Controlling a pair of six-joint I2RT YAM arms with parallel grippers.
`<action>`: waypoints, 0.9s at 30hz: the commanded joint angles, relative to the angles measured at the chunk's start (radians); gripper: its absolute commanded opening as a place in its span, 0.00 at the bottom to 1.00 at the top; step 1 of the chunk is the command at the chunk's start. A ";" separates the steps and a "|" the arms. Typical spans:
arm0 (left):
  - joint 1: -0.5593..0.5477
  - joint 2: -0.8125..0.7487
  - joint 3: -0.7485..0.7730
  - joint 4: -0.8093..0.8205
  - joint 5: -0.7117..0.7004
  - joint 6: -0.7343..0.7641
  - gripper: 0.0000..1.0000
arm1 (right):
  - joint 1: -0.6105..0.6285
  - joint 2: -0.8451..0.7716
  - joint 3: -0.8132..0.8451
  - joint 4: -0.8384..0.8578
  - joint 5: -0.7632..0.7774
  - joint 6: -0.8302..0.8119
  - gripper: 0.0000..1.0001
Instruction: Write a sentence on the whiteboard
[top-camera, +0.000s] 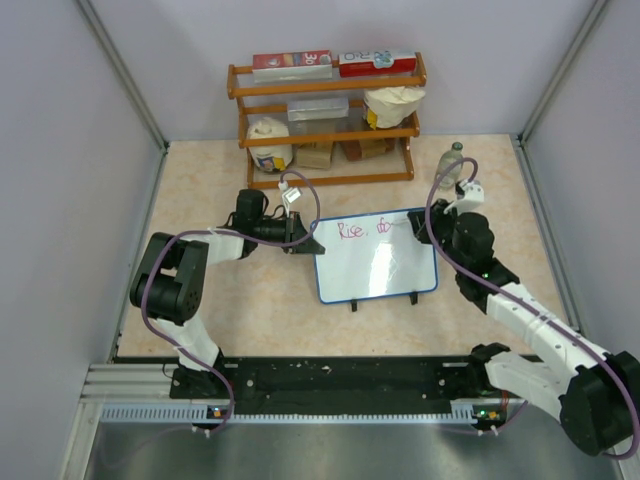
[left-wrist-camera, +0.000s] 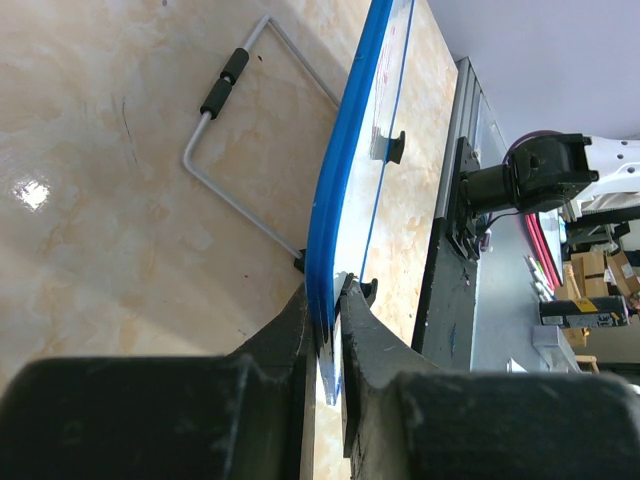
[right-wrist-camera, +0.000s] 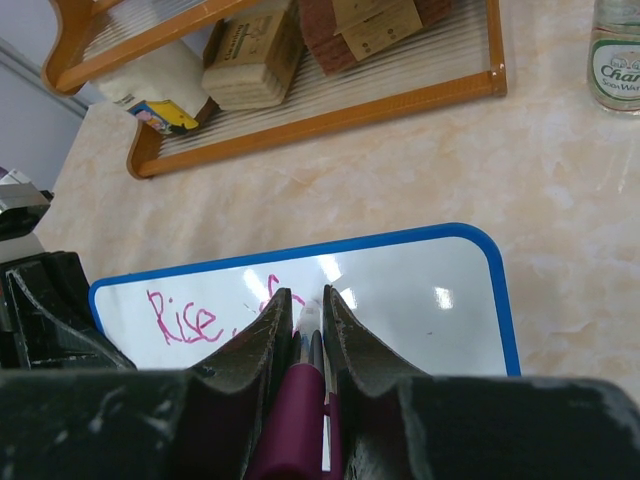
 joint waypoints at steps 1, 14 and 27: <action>-0.009 0.032 -0.029 -0.036 -0.106 0.081 0.00 | -0.015 -0.024 -0.033 0.012 0.006 -0.012 0.00; -0.009 0.032 -0.029 -0.036 -0.105 0.081 0.00 | -0.015 -0.070 -0.078 -0.015 -0.023 -0.013 0.00; -0.009 0.030 -0.029 -0.036 -0.106 0.081 0.00 | -0.015 -0.036 -0.020 0.022 0.014 -0.015 0.00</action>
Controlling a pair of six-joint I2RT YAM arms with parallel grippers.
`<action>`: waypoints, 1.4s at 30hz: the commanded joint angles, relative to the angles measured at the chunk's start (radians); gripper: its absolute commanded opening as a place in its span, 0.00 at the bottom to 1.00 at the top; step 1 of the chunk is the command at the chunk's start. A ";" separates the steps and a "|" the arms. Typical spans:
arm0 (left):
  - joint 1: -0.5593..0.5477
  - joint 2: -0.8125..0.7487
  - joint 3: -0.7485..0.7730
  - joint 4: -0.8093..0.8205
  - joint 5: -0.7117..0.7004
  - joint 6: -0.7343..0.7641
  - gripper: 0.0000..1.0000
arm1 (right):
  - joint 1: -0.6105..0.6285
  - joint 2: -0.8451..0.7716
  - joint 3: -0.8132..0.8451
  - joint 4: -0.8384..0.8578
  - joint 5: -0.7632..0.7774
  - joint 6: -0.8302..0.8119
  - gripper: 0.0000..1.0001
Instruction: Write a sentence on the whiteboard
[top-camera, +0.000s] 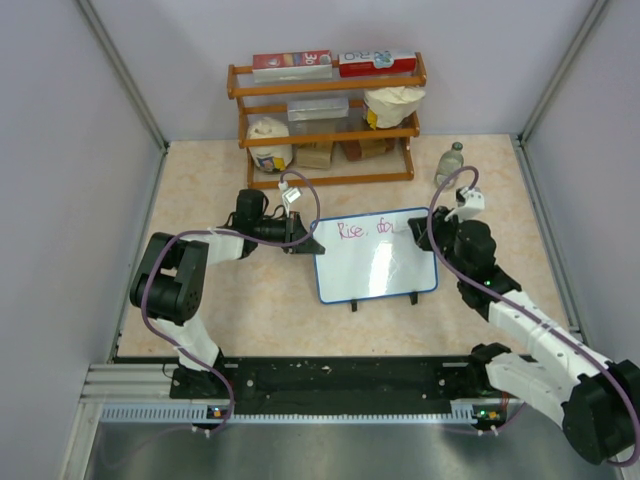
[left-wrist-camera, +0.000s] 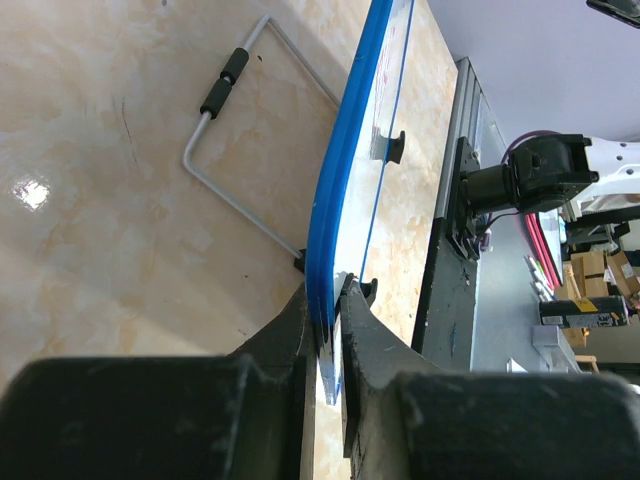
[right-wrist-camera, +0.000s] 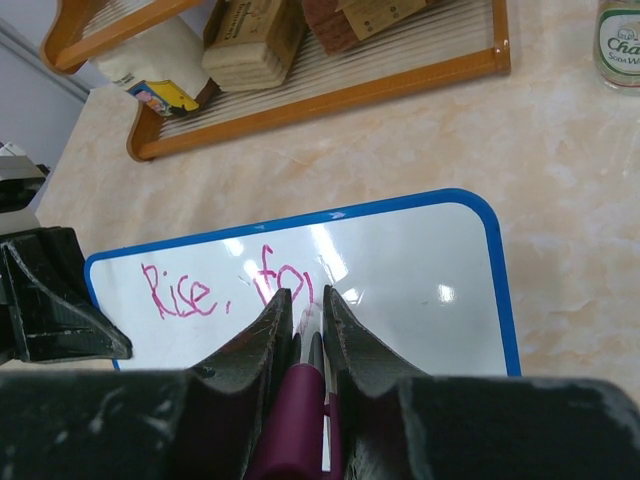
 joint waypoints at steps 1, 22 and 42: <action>-0.009 0.030 -0.029 -0.036 -0.106 0.081 0.00 | -0.016 0.022 0.050 0.020 0.039 -0.017 0.00; -0.011 0.029 -0.029 -0.036 -0.103 0.081 0.00 | -0.019 0.065 0.103 0.042 0.067 -0.032 0.00; -0.011 0.029 -0.027 -0.039 -0.107 0.082 0.00 | -0.041 0.015 0.049 0.008 0.055 -0.027 0.00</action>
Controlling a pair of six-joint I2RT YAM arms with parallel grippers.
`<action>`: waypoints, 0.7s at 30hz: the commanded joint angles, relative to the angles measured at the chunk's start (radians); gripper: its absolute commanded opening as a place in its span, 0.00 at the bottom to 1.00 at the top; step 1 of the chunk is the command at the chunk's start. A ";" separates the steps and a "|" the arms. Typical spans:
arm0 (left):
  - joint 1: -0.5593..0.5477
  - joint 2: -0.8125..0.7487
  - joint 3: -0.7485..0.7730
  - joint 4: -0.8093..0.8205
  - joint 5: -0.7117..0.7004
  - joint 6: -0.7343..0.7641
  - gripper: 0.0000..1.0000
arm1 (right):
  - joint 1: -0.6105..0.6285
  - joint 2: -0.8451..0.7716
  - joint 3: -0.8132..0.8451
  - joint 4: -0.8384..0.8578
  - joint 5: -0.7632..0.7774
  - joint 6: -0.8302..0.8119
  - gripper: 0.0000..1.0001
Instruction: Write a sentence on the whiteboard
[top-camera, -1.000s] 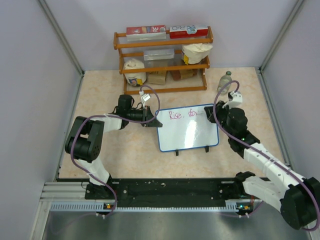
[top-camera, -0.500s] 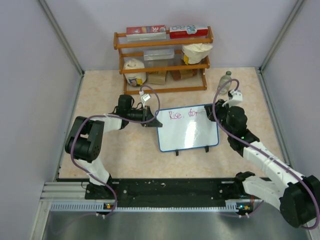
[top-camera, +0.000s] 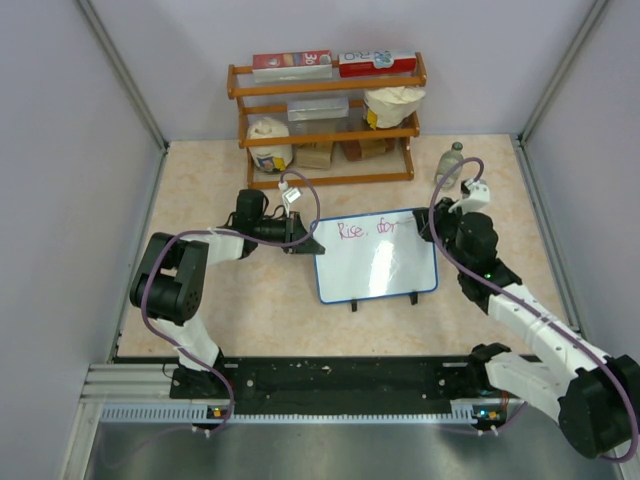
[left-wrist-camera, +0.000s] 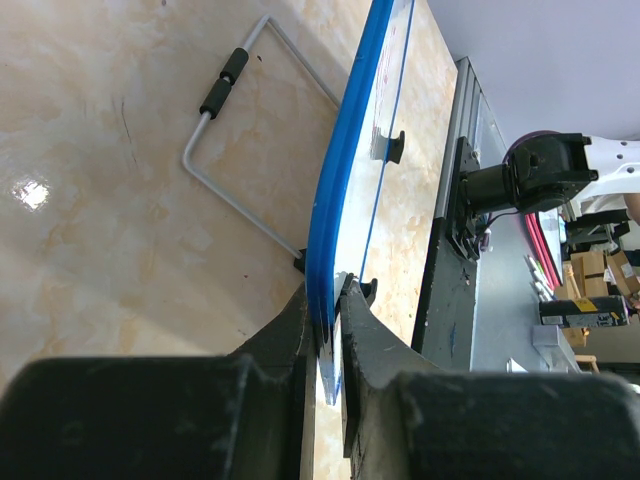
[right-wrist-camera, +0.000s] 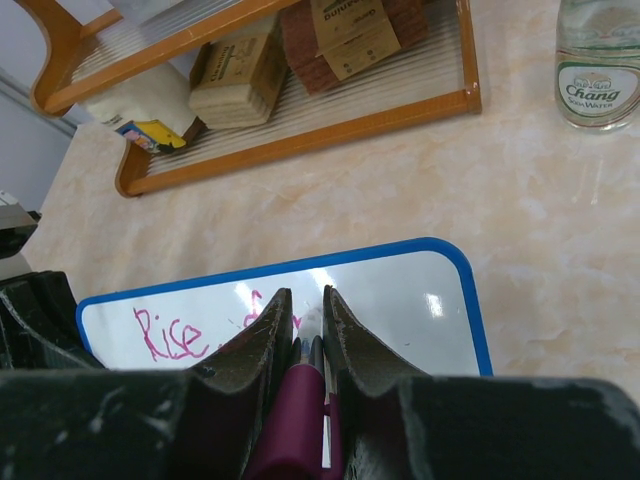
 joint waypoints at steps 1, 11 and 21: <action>-0.011 0.027 -0.027 -0.038 -0.106 0.082 0.00 | -0.016 -0.029 -0.013 -0.004 0.012 -0.017 0.00; -0.011 0.029 -0.027 -0.039 -0.106 0.084 0.00 | -0.016 -0.066 -0.061 -0.022 -0.014 -0.006 0.00; -0.011 0.030 -0.027 -0.041 -0.108 0.082 0.00 | -0.016 -0.124 -0.064 -0.030 -0.014 0.008 0.00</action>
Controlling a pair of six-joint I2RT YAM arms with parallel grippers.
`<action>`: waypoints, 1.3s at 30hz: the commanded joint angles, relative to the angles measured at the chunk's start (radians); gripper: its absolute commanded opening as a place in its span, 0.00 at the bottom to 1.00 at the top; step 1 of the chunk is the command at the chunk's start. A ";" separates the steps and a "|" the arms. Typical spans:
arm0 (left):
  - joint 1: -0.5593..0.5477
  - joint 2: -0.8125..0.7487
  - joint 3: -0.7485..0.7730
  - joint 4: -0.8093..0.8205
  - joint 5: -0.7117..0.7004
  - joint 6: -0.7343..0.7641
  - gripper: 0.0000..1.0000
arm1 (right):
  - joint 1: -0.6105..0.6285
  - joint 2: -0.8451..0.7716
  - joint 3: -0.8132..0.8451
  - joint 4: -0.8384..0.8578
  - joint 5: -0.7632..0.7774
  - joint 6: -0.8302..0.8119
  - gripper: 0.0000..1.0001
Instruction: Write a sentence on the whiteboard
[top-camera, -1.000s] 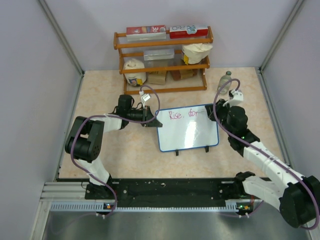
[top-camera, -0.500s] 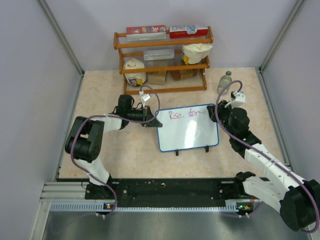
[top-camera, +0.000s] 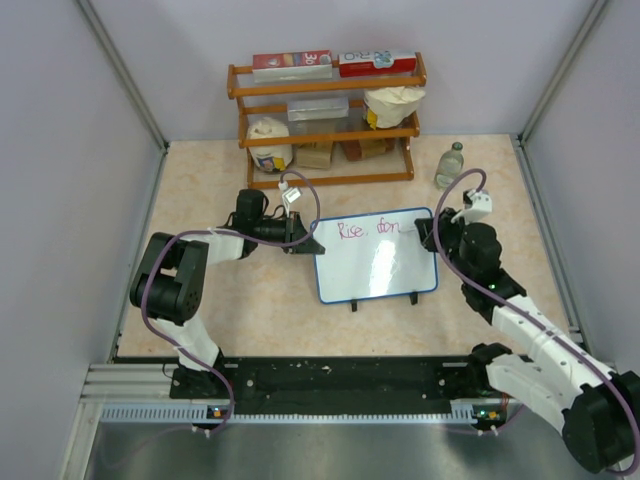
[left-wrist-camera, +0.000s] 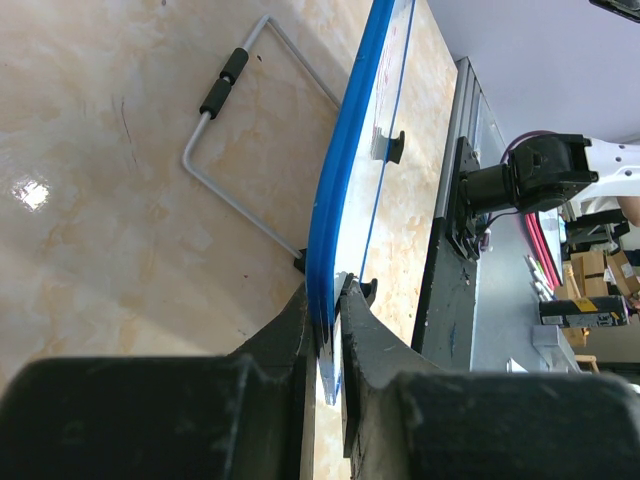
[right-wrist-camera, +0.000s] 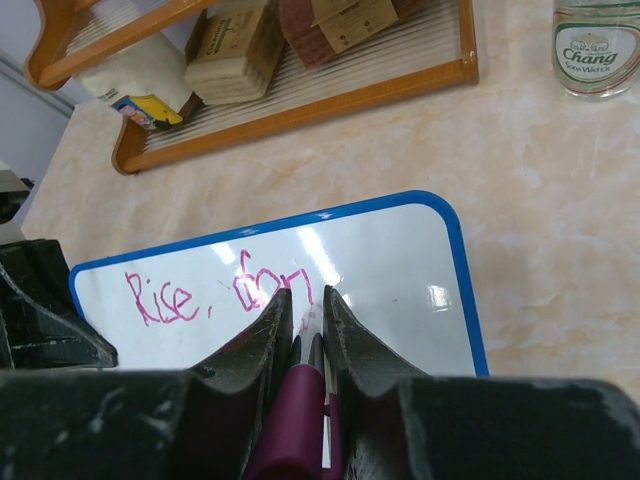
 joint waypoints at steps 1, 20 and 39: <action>-0.011 0.030 -0.027 -0.041 -0.108 0.084 0.00 | -0.012 -0.051 0.012 0.000 0.007 0.007 0.00; -0.011 0.029 -0.026 -0.039 -0.103 0.082 0.00 | -0.071 0.032 0.100 0.043 -0.007 0.015 0.00; -0.011 0.029 -0.026 -0.042 -0.108 0.084 0.00 | -0.071 0.017 0.040 0.032 -0.058 0.027 0.00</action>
